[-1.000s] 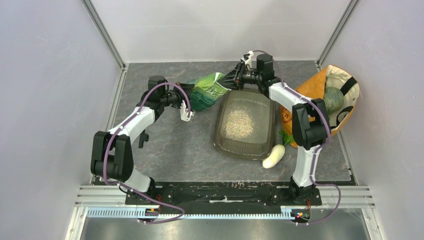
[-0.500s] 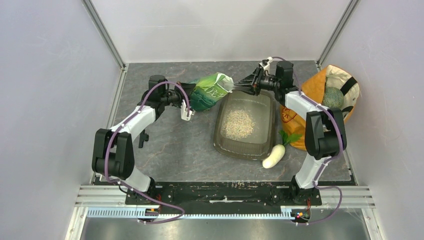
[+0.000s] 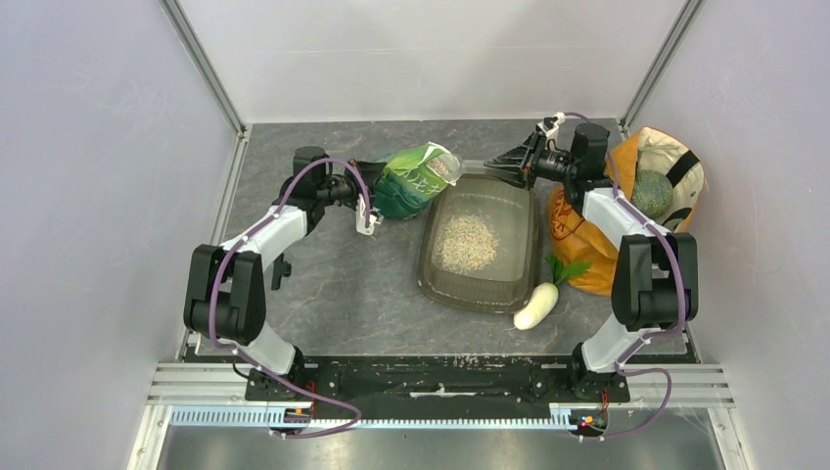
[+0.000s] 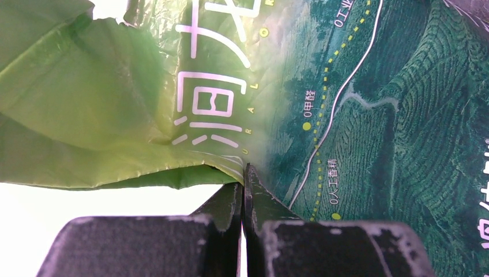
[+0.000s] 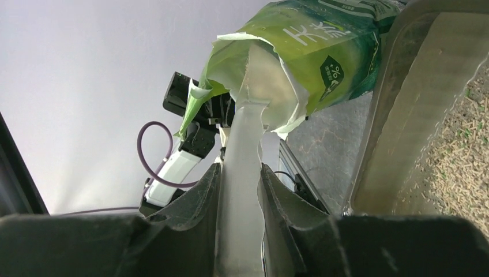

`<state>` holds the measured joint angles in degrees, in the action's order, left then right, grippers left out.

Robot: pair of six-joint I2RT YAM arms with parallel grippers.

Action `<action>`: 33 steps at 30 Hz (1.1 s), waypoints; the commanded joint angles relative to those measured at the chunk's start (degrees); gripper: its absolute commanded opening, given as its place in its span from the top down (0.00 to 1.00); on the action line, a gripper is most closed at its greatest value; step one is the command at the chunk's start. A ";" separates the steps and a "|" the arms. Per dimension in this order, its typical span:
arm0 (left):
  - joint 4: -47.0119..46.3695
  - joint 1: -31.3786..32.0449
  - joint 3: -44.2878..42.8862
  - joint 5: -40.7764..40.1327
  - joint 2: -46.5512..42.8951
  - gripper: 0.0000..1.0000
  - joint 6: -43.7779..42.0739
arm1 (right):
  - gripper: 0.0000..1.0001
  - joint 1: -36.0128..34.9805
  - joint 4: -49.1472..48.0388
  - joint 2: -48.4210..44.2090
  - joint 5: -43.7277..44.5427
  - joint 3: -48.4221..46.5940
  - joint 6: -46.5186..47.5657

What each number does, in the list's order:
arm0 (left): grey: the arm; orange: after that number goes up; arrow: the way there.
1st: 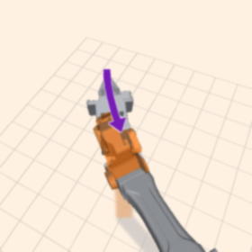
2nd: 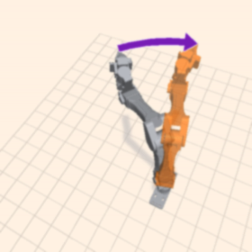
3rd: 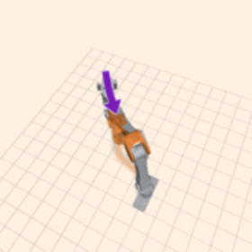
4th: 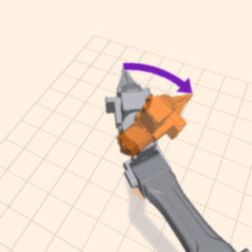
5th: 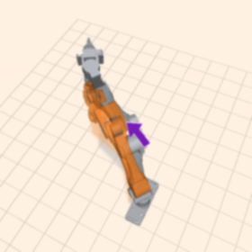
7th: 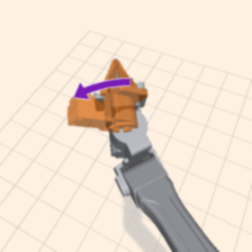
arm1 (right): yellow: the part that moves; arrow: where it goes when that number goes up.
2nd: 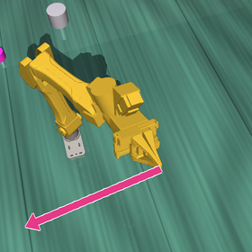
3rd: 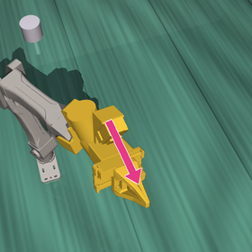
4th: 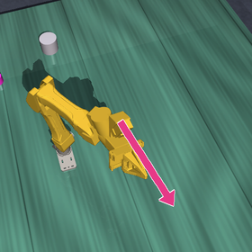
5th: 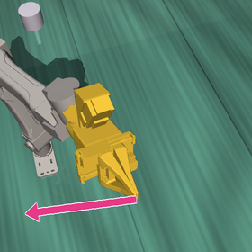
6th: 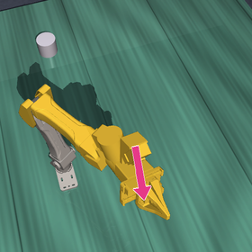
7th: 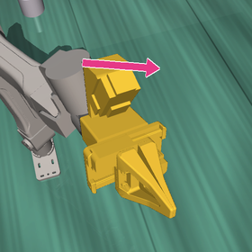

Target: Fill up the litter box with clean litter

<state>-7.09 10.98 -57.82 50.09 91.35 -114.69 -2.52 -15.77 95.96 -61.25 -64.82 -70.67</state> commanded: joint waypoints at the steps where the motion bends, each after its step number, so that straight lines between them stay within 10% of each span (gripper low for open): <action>1: -5.59 -0.26 -2.38 2.56 0.03 0.98 0.68 | 1.00 1.40 -1.55 -4.18 -4.69 1.58 0.35; 20: -4.25 -0.26 -3.26 2.22 0.93 0.98 0.00 | 1.00 10.87 5.38 -12.46 -10.70 7.74 4.44; 30: -3.55 -0.26 -3.26 1.88 1.31 0.98 -0.88 | 1.00 20.01 34.30 -16.58 -16.16 4.53 26.93; 33: -3.54 -0.24 -3.35 1.50 1.53 0.98 -0.89 | 1.00 20.99 56.86 -15.02 -14.83 -1.54 47.23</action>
<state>-8.27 10.79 -58.46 50.41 92.75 -114.72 17.37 15.79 81.38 -73.65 -58.54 -46.57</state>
